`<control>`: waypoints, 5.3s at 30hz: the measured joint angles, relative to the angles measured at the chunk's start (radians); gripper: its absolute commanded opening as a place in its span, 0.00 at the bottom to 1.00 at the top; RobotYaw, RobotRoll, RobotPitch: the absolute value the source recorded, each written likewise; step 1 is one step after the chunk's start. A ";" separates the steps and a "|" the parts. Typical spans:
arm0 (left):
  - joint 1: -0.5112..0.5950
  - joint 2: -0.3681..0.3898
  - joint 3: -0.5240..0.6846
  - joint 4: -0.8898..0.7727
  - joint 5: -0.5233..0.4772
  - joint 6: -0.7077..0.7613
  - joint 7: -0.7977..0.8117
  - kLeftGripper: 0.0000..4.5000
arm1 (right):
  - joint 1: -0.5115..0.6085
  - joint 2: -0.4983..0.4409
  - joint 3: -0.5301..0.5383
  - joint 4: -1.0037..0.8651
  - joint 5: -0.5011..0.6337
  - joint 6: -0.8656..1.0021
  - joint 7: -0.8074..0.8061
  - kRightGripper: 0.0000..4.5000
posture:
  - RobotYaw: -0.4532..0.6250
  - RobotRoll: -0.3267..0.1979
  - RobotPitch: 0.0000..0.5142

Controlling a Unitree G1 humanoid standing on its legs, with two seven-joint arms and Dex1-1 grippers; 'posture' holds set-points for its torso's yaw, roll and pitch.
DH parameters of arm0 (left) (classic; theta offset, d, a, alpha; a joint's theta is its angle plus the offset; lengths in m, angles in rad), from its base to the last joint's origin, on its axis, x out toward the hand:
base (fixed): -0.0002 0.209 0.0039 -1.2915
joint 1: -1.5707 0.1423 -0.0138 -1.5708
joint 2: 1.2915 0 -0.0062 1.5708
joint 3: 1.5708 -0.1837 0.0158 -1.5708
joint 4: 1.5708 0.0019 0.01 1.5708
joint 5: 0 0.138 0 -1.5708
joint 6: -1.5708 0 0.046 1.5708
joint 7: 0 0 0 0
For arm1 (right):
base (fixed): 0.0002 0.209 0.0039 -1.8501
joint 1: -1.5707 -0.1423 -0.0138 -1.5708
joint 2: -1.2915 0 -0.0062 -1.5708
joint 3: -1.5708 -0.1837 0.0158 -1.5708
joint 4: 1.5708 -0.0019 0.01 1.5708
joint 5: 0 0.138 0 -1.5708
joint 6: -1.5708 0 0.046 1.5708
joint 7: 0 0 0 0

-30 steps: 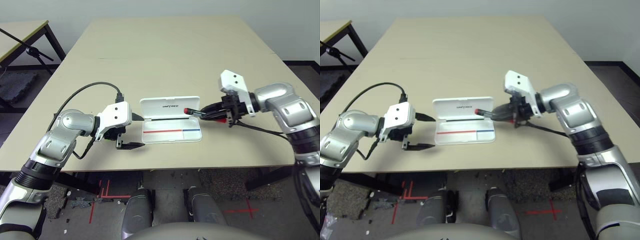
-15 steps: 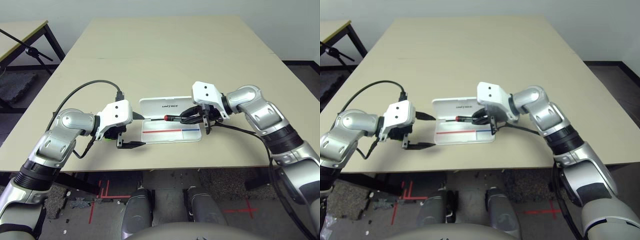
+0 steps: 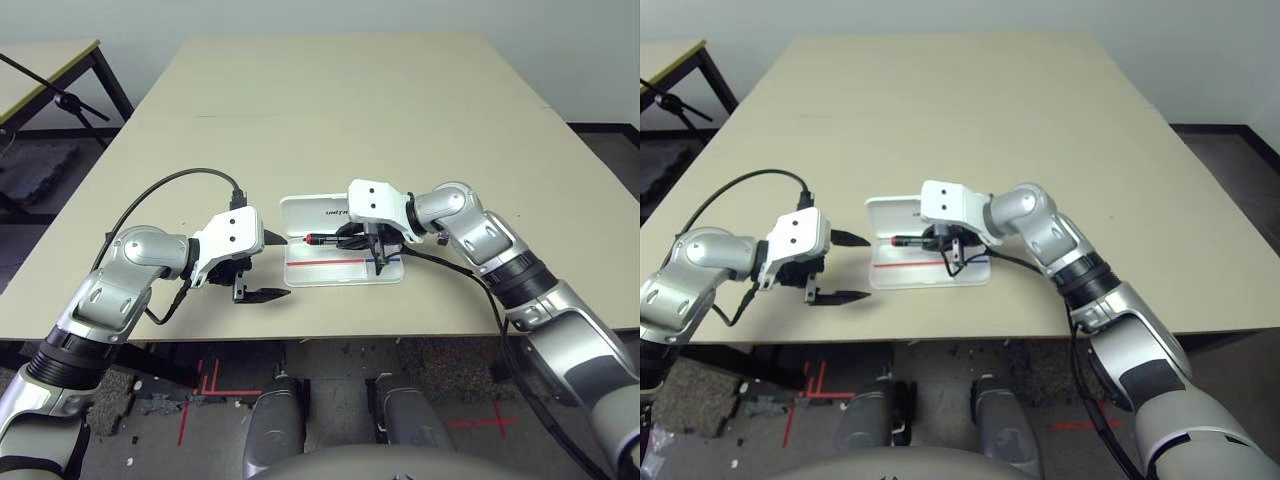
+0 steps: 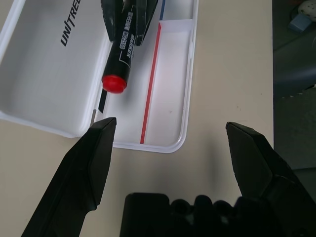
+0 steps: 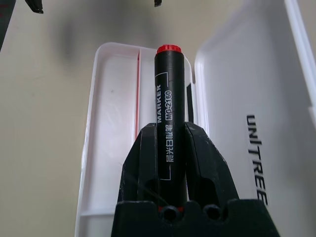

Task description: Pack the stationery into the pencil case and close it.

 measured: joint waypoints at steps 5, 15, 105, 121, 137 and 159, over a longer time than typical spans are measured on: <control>0.000 -0.002 0.000 0.014 0.002 -0.017 0.001 1.00 | 0.001 0.000 0.000 0.009 -0.007 -0.036 0.000 0.41 | 0.41 0.62 0.07; -0.001 -0.006 0.000 0.053 0.003 -0.046 0.001 1.00 | 0.042 -0.066 -0.048 -0.079 0.079 0.013 0.069 0.99 | 0.40 0.62 0.08; -0.189 -0.161 0.163 0.196 -0.072 0.983 0.737 0.24 | 0.172 -0.335 -0.236 -0.283 0.388 0.310 0.174 1.00 | 0.38 0.62 0.12; -0.018 0.182 0.036 -0.130 -0.123 0.486 0.118 0.24 | 0.171 -0.321 -0.231 -0.262 0.371 0.312 0.177 1.00 | 0.37 0.62 0.12; -0.308 -0.066 -0.282 -0.141 -0.012 0.458 0.079 0.24 | 0.166 -0.336 -0.222 -0.263 0.362 0.328 0.193 1.00 | 0.35 0.62 0.10; -0.395 -0.216 -0.401 0.066 0.143 0.349 0.034 0.24 | 0.195 -0.358 -0.221 -0.285 0.337 0.318 0.167 1.00 | 0.31 0.62 0.09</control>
